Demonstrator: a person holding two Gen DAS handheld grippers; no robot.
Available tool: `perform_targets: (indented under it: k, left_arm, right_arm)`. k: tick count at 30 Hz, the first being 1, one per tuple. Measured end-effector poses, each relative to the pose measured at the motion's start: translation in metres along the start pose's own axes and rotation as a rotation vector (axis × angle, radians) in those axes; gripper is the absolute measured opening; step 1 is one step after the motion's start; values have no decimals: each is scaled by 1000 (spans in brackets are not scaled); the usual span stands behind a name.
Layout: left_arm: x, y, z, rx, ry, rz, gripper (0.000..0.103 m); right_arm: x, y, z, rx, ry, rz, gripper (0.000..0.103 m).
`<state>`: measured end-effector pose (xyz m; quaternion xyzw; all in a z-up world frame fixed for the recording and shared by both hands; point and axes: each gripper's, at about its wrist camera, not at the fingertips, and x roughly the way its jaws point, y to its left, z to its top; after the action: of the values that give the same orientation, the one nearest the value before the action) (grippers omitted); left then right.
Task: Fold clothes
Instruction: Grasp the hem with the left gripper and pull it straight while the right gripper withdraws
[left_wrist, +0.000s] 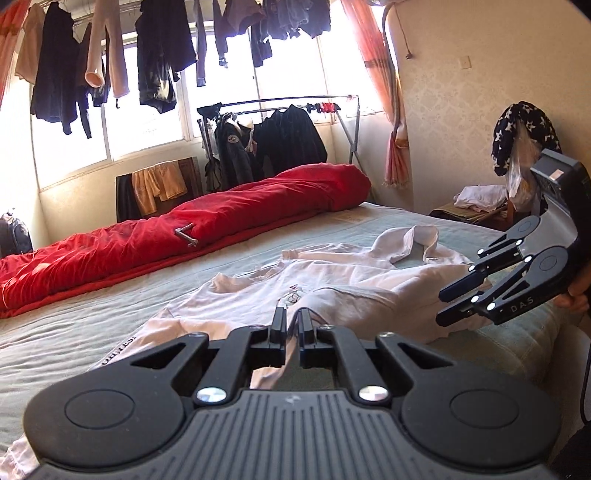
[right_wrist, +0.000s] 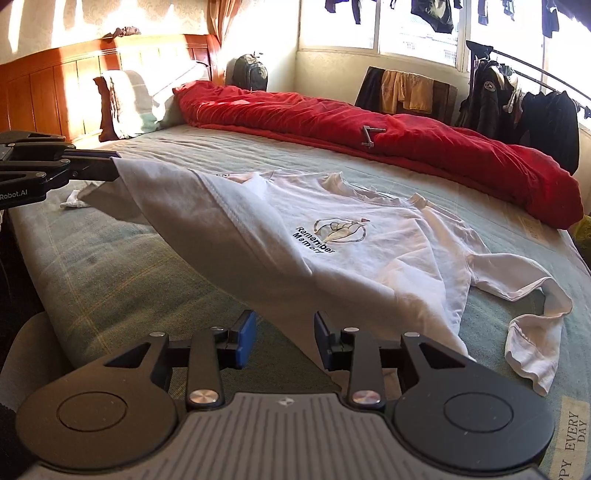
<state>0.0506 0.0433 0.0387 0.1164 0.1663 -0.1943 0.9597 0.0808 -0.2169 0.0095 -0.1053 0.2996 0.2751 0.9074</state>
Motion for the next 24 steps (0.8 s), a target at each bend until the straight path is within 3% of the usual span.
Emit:
perform_targets:
  k: [7, 11, 14, 18, 24]
  left_arm:
    - [-10, 27, -17, -112, 58, 83, 8]
    - [8, 50, -38, -345, 183, 8, 12]
    - [29, 57, -64, -509, 287, -53, 38]
    - [51, 63, -101, -708, 390, -99, 39]
    - [78, 67, -117, -766, 387, -146, 39]
  right_arm:
    - [-2, -7, -3, 37, -2, -2, 42]
    - [0, -7, -7, 60, 3, 7, 42]
    - [0, -6, -9, 70, 1, 11, 44]
    - [-3, -9, -11, 83, -5, 6, 46]
    - [-4, -18, -17, 127, -5, -3, 47]
